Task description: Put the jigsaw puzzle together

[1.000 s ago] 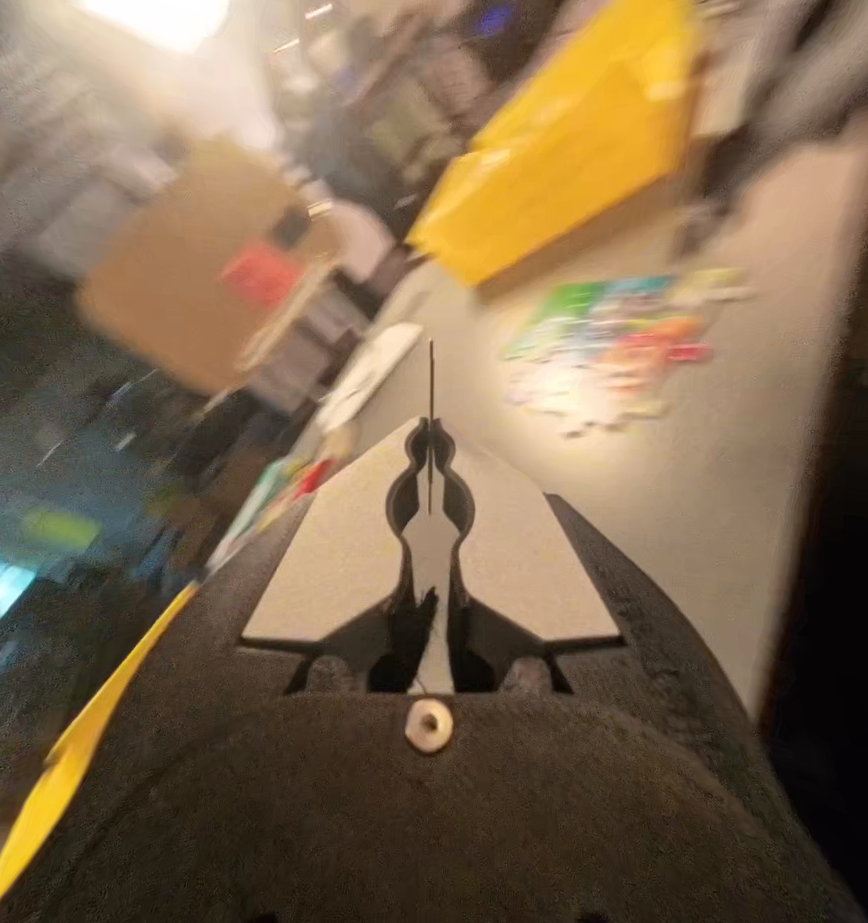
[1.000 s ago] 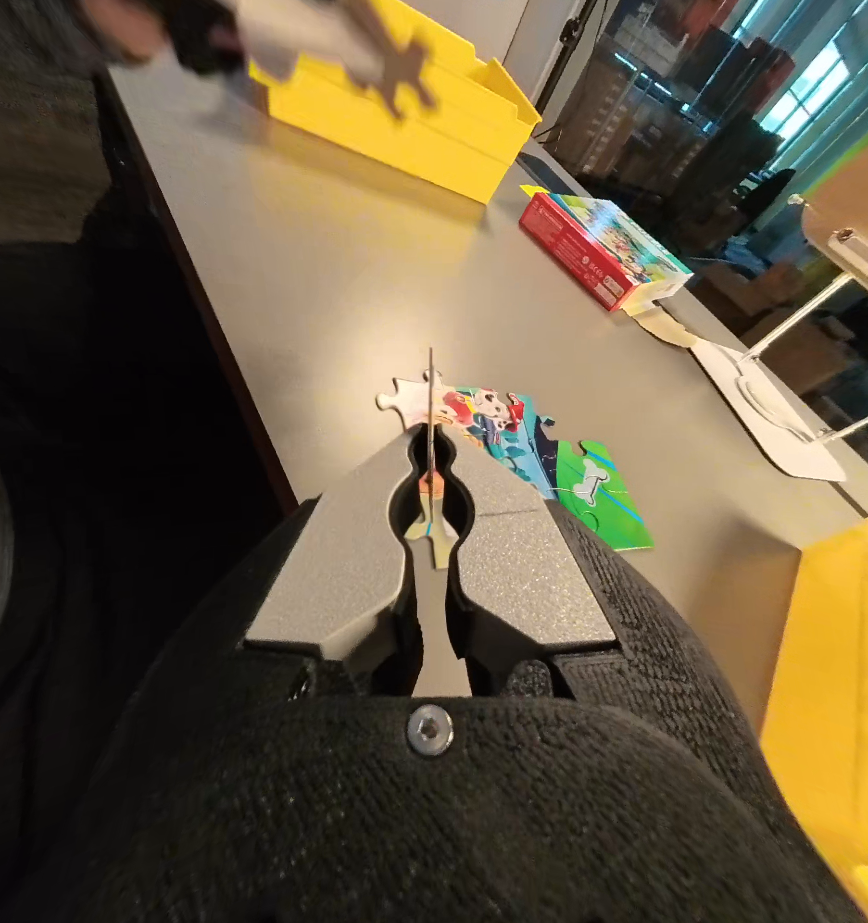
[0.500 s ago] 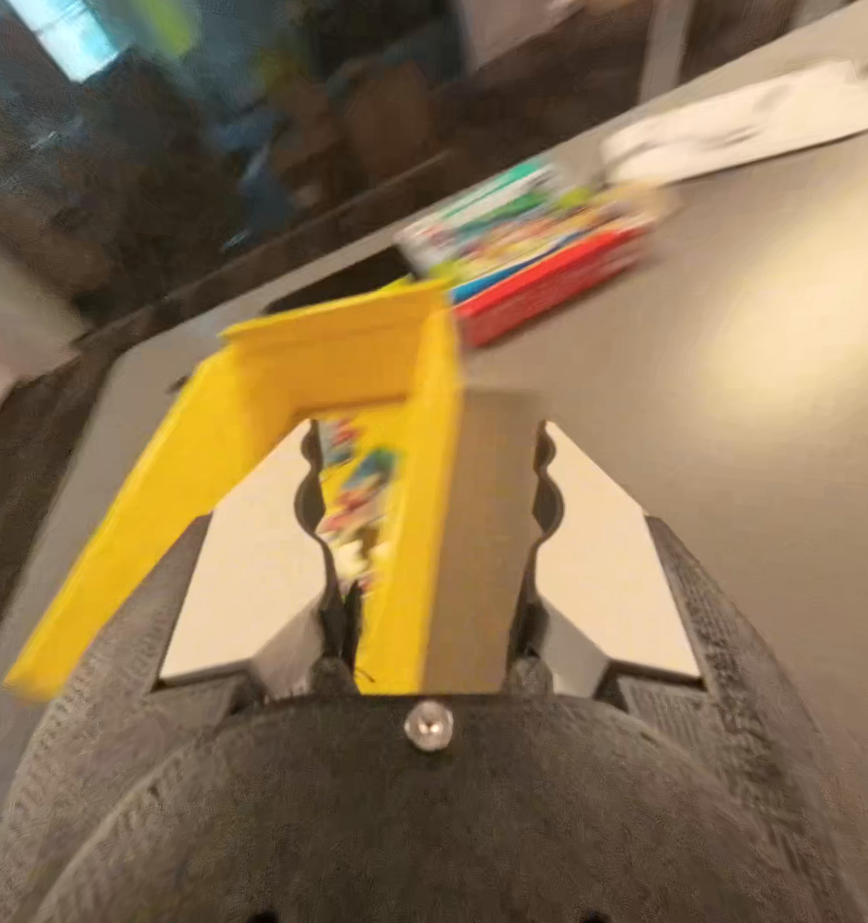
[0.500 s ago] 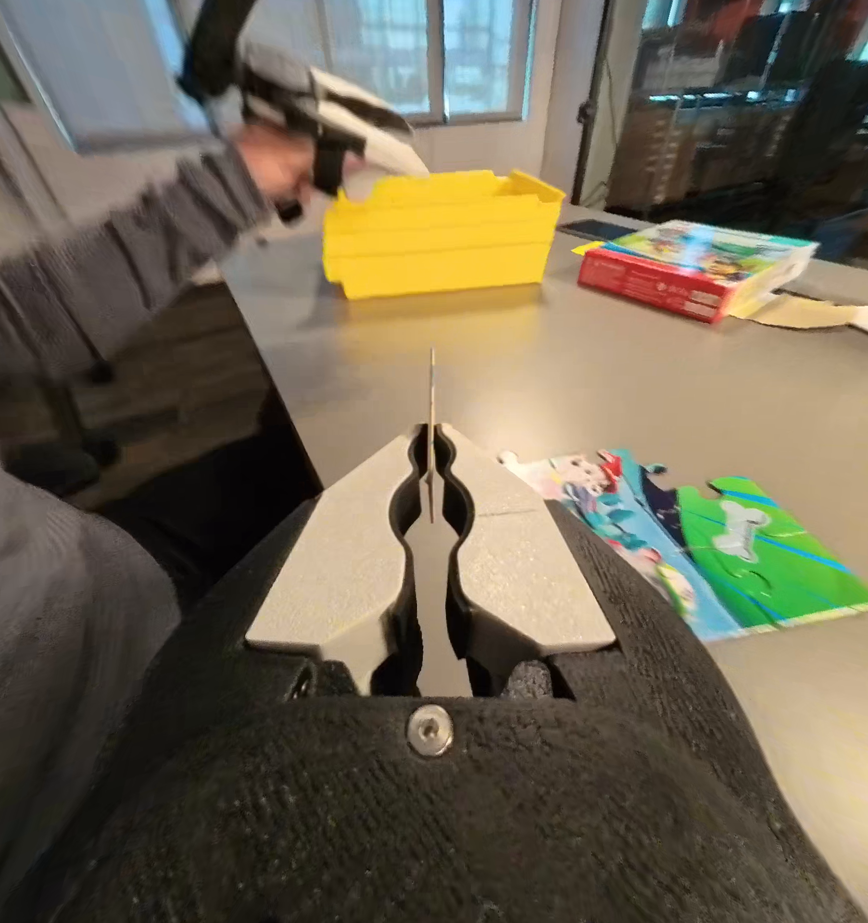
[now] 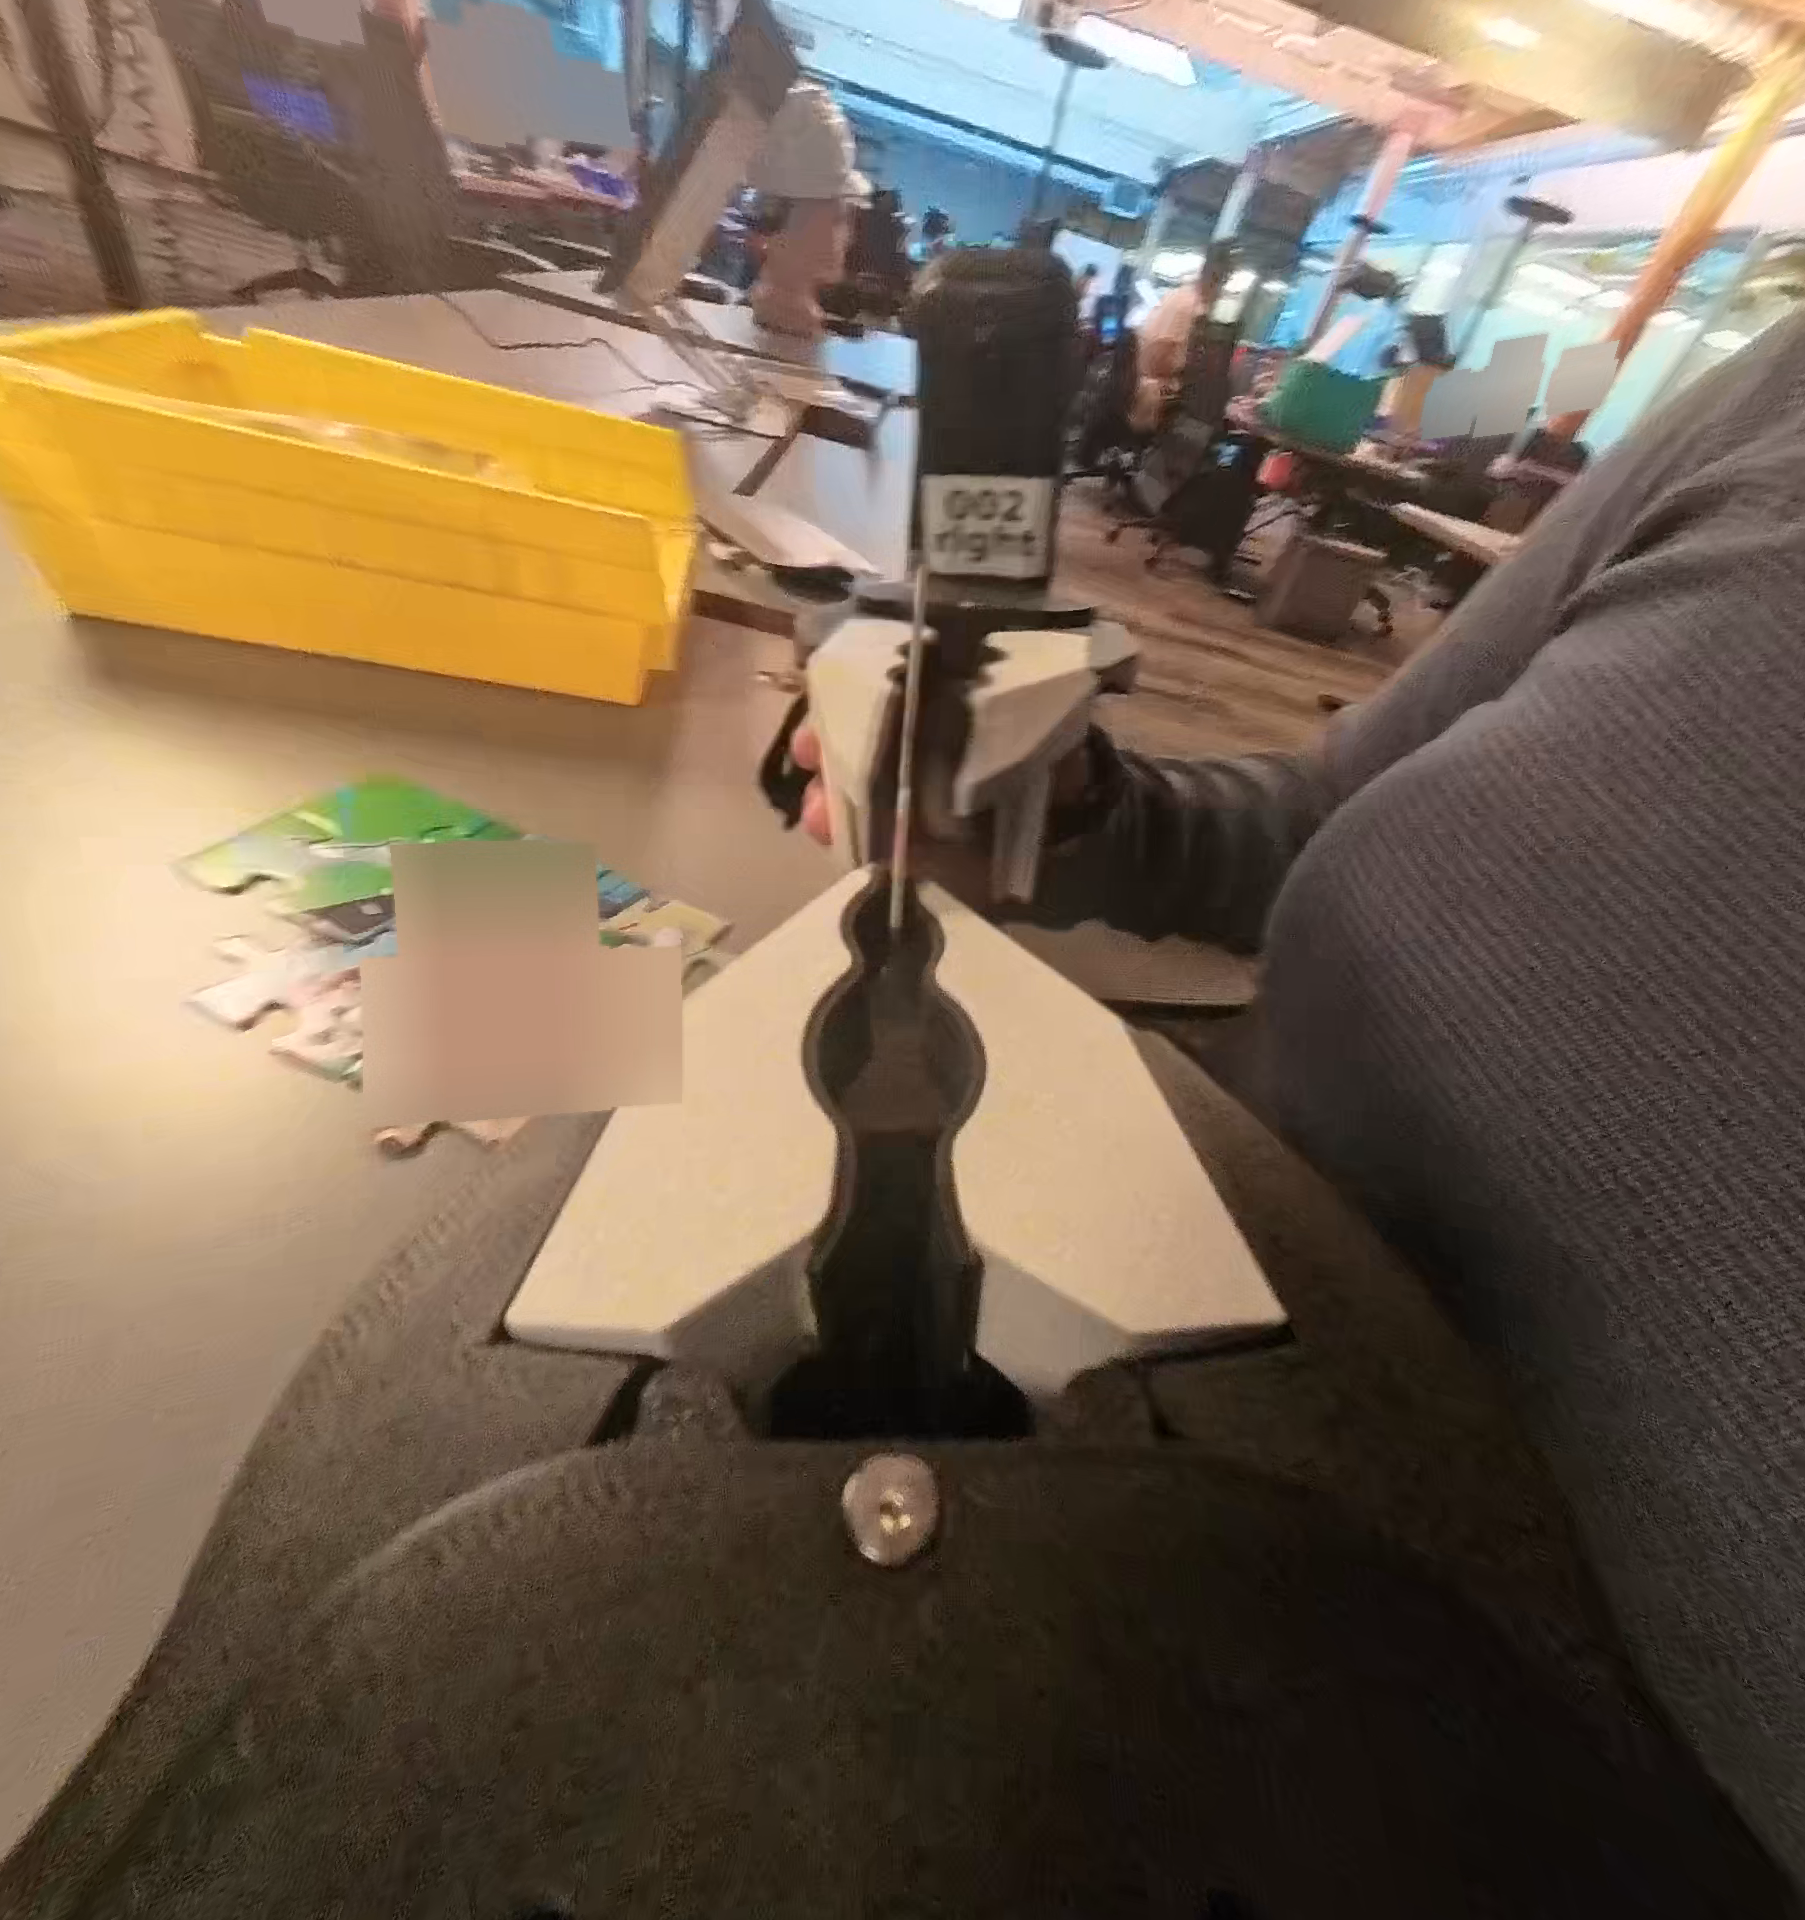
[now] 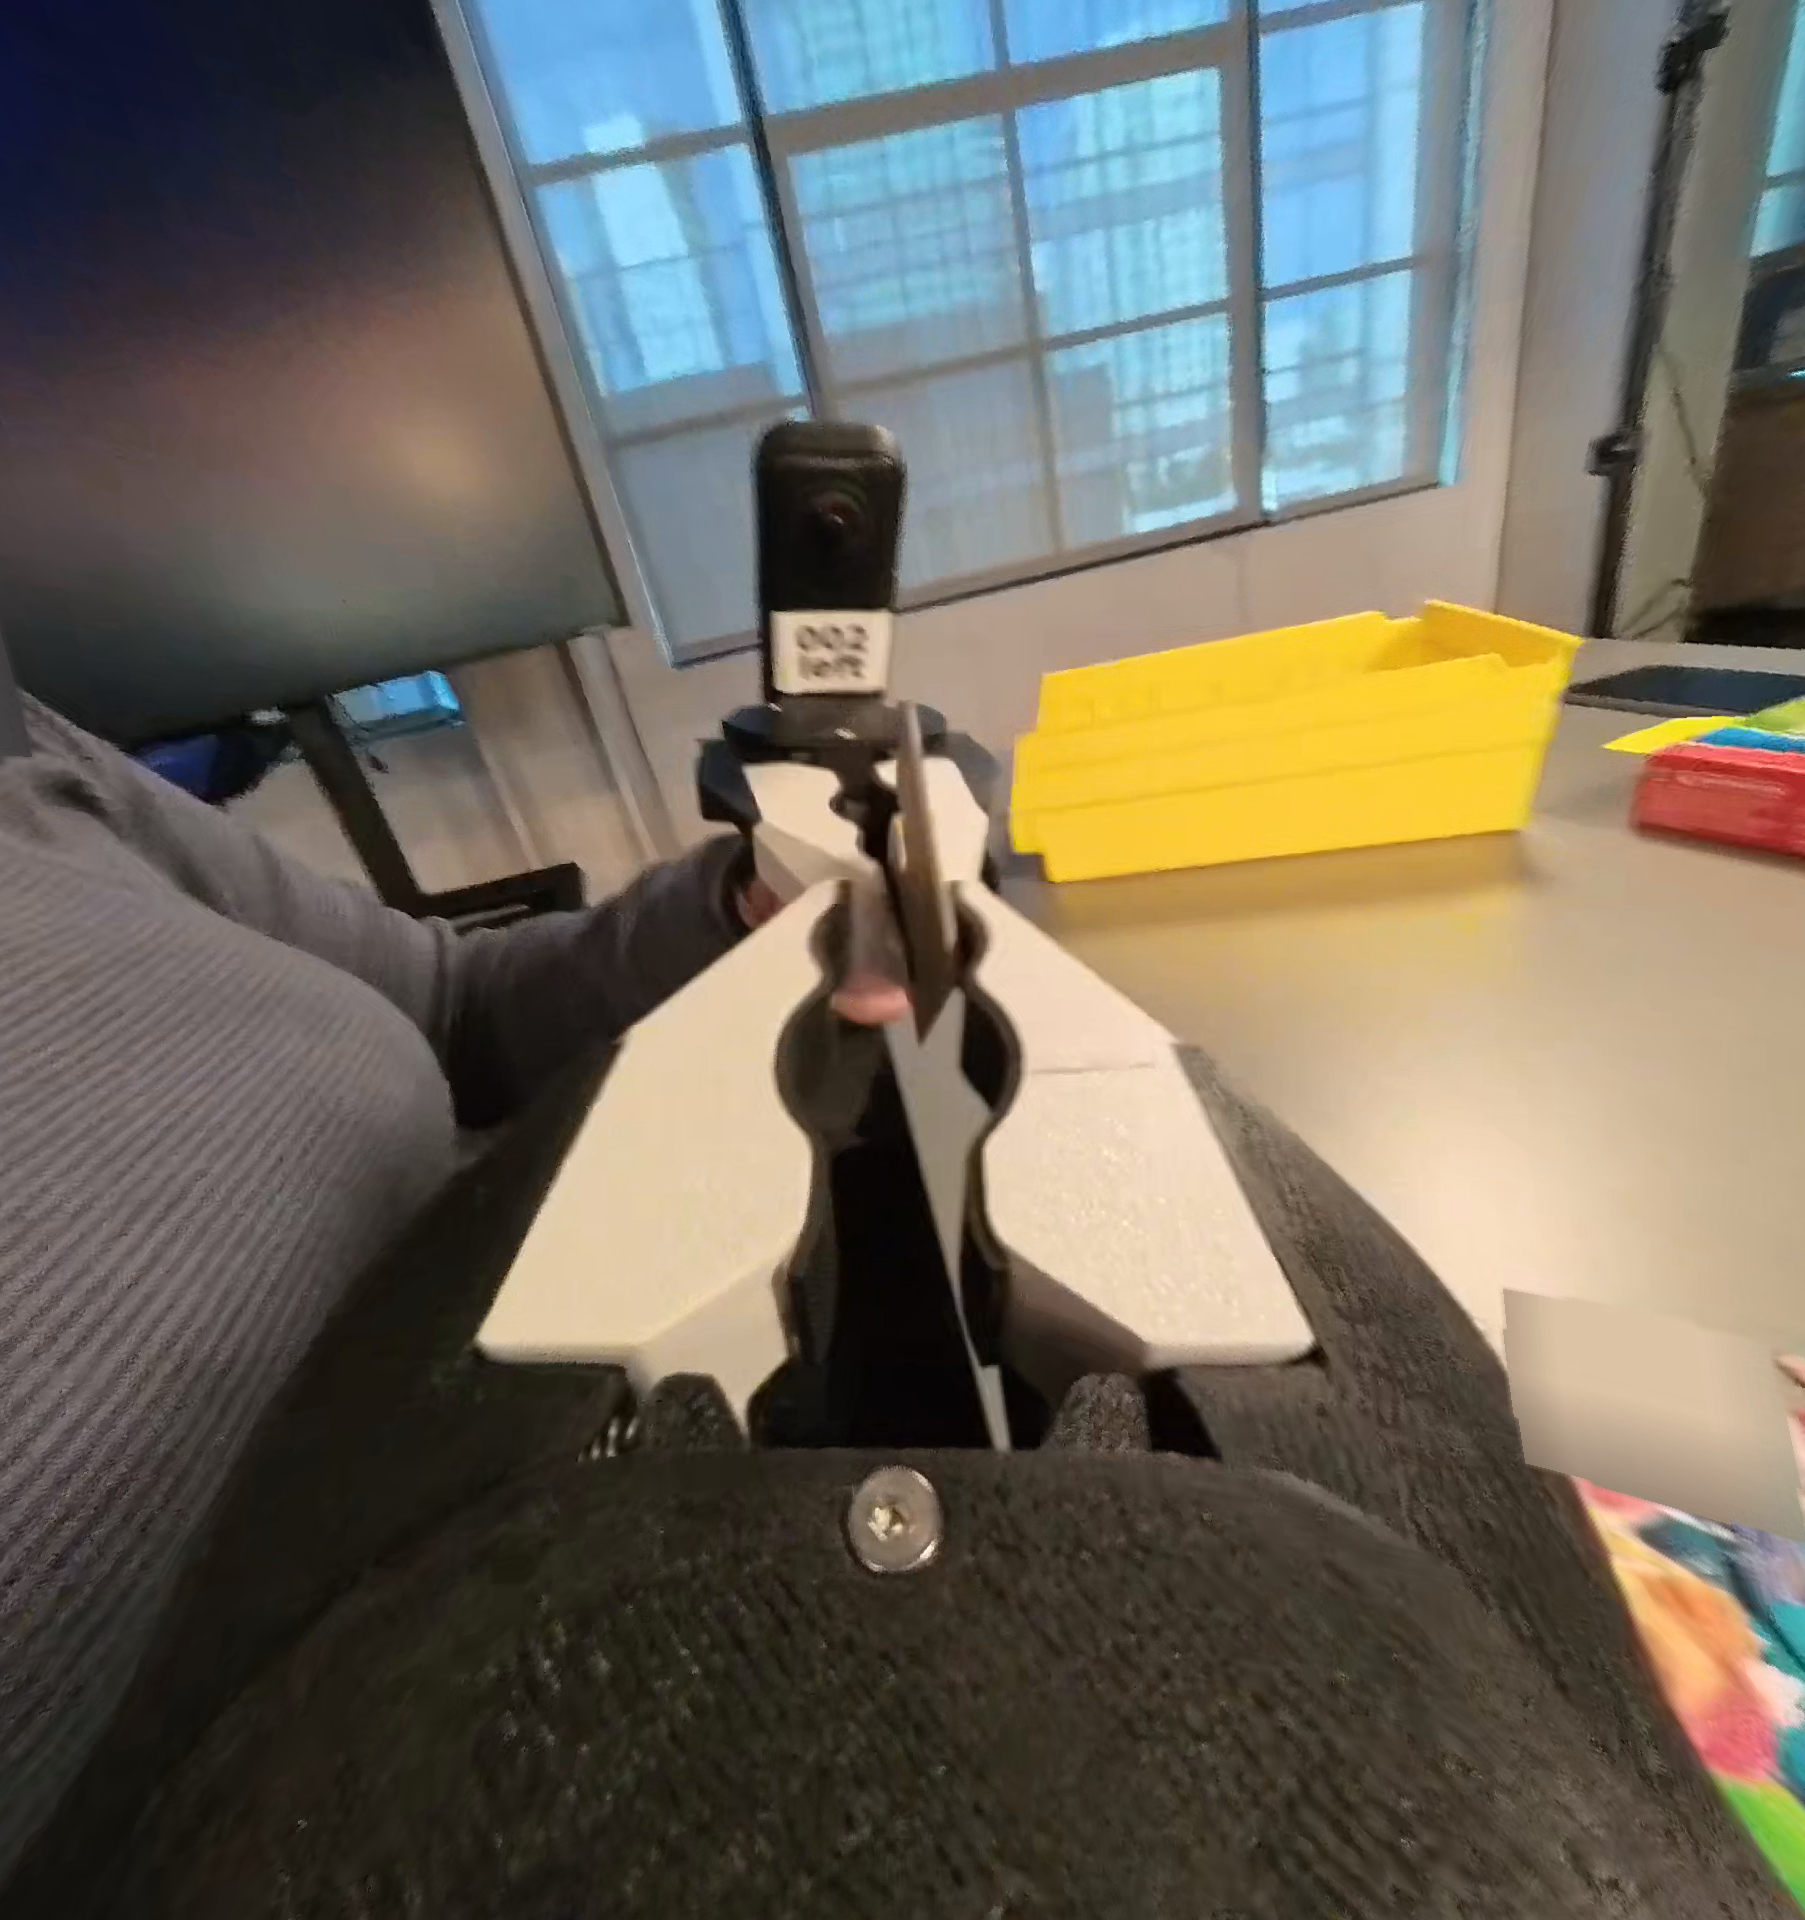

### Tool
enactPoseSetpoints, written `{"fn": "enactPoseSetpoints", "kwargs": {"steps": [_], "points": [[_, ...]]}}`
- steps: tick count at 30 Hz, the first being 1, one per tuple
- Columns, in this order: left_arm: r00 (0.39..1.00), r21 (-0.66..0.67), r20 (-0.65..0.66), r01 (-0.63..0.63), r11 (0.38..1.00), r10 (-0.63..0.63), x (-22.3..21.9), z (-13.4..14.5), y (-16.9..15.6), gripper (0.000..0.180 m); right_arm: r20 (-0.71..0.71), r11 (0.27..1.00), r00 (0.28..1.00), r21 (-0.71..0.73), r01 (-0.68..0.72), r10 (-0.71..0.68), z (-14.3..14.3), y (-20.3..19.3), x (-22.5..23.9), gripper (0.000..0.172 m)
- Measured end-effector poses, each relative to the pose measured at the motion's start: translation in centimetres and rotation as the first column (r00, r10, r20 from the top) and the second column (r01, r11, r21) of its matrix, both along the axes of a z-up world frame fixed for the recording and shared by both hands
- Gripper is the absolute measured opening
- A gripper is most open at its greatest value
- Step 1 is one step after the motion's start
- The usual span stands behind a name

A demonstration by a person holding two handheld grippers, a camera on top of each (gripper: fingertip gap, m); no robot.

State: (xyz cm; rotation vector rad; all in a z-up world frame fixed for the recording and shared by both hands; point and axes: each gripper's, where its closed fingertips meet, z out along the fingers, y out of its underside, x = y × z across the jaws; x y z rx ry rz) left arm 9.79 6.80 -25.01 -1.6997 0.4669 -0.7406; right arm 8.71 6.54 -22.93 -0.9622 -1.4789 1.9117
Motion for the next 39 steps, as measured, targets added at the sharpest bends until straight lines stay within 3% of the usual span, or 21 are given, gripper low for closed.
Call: {"fn": "enactPoseSetpoints", "kwargs": {"steps": [2, 4, 5, 7, 8, 10, 11, 12, 14, 16, 18, 21, 23, 24, 25, 27, 30, 33, 36, 38, 39], "points": [[0.990, 0.028, -0.047, -0.132, 0.991, 0.133, -3.4, 0.8, 0.0, 0.000, -0.003, 0.993, 0.996, 0.075, 0.089, -0.089, -0.1, 1.4, 0.0, 0.030], [0.900, 0.070, -0.094, -0.420, 0.905, 0.425, -10.8, 2.2, -0.2, 0.000, -0.013, 0.964, 0.977, 0.160, 0.211, -0.211, -0.2, 4.1, 0.7, 0.030], [0.790, 0.100, -0.113, -0.594, 0.798, 0.603, -15.8, 3.1, -0.8, 0.000, 0.004, 0.939, 0.959, 0.208, 0.275, -0.282, -0.7, 5.8, 1.0, 0.031], [0.508, 0.151, -0.149, -0.836, 0.527, 0.849, -25.4, 4.4, -3.2, 0.000, 0.098, 0.865, 0.896, 0.326, 0.382, -0.433, -3.0, 9.8, 1.6, 0.029], [0.378, 0.133, -0.180, -0.905, 0.403, 0.908, -29.5, 4.3, -4.6, 0.000, 0.182, 0.821, 0.848, 0.415, 0.393, -0.498, -5.1, 11.7, 1.9, 0.032], [0.195, 0.044, -0.275, -0.976, 0.215, 0.942, -35.7, 2.8, -6.8, 0.000, 0.331, 0.745, 0.741, 0.580, 0.329, -0.585, -9.3, 14.2, 2.9, 0.041], [0.151, -0.008, -0.304, -0.988, 0.156, 0.941, -37.7, 2.1, -7.5, 0.013, 0.378, 0.735, 0.709, 0.613, 0.290, -0.595, -10.7, 14.6, 3.2, 0.049], [0.141, -0.034, -0.312, -0.990, 0.137, 0.939, -38.9, 1.8, -7.6, 0.031, 0.425, 0.753, 0.696, 0.606, 0.256, -0.578, -11.7, 14.4, 3.4, 0.056], [0.109, -0.014, -0.298, -0.994, 0.110, 0.948, -39.8, 2.3, -7.5, 0.043, 0.505, 0.825, 0.702, 0.522, 0.215, -0.502, -12.6, 13.1, 3.2, 0.068], [0.134, 0.072, -0.279, -0.985, 0.160, 0.951, -37.5, 3.8, -5.9, 0.053, 0.551, 0.871, 0.709, 0.455, 0.188, -0.441, -13.1, 12.2, 2.9, 0.065], [0.243, 0.223, -0.270, -0.926, 0.306, 0.932, -31.9, 5.4, -2.8, 0.054, 0.597, 0.885, 0.687, 0.441, 0.151, -0.415, -14.0, 11.7, 2.8, 0.059], [0.490, 0.337, -0.429, -0.693, 0.638, 0.759, -19.8, 3.2, 2.3, 0.066, 0.643, 0.887, 0.646, 0.445, 0.123, -0.412, -14.9, 11.5, 2.6, 0.063], [0.658, 0.266, -0.564, -0.428, 0.864, 0.500, -11.0, -0.8, 3.9, 0.103, 0.682, 0.914, 0.632, 0.389, 0.112, -0.368, -14.7, 10.8, 2.7, 0.065], [0.710, 0.193, -0.618, -0.280, 0.941, 0.338, -7.1, -3.1, 3.7, 0.116, 0.699, 0.926, 0.626, 0.363, 0.107, -0.346, -14.6, 10.4, 2.8, 0.065], [0.712, 0.135, -0.669, -0.162, 0.977, 0.211, -4.2, -5.2, 3.2, 0.118, 0.711, 0.933, 0.622, 0.346, 0.097, -0.329, -14.5, 9.9, 3.1, 0.064], [0.652, 0.076, -0.754, -0.035, 0.996, 0.080, -1.3, -8.5, 2.5, 0.116, 0.733, 0.944, 0.613, 0.322, 0.068, -0.294, -14.5, 8.7, 3.7, 0.062], [0.567, -0.019, -0.823, 0.014, 1.000, -0.024, 0.2, -12.5, 1.9, 0.116, 0.757, 0.959, 0.609, 0.281, 0.022, -0.236, -14.3, 6.7, 4.9, 0.059], [0.369, -0.022, -0.929, 0.024, 0.999, -0.029, -0.6, -15.4, 1.9, 0.111, 0.777, 0.975, 0.607, 0.221, -0.016, -0.166, -14.2, 4.8, 6.1, 0.053], [0.267, -0.030, -0.963, 0.030, 0.999, -0.037, -0.7, -17.7, 2.0, 0.111, 0.792, 0.984, 0.599, 0.174, -0.039, -0.116, -14.3, 3.3, 7.5, 0.049], [0.217, 0.051, -0.976, 0.061, 0.997, 0.036, -0.3, -16.9, 2.4, 0.085, 0.848, 0.971, 0.513, 0.215, -0.104, -0.133, -16.2, 2.9, 9.5, 0.061], [0.211, 0.097, -0.975, 0.089, 0.991, 0.077, 0.1, -16.1, 2.5, 0.064, 0.841, 0.958, 0.518, 0.256, -0.126, -0.157, -16.8, 2.9, 10.0, 0.061]]}}
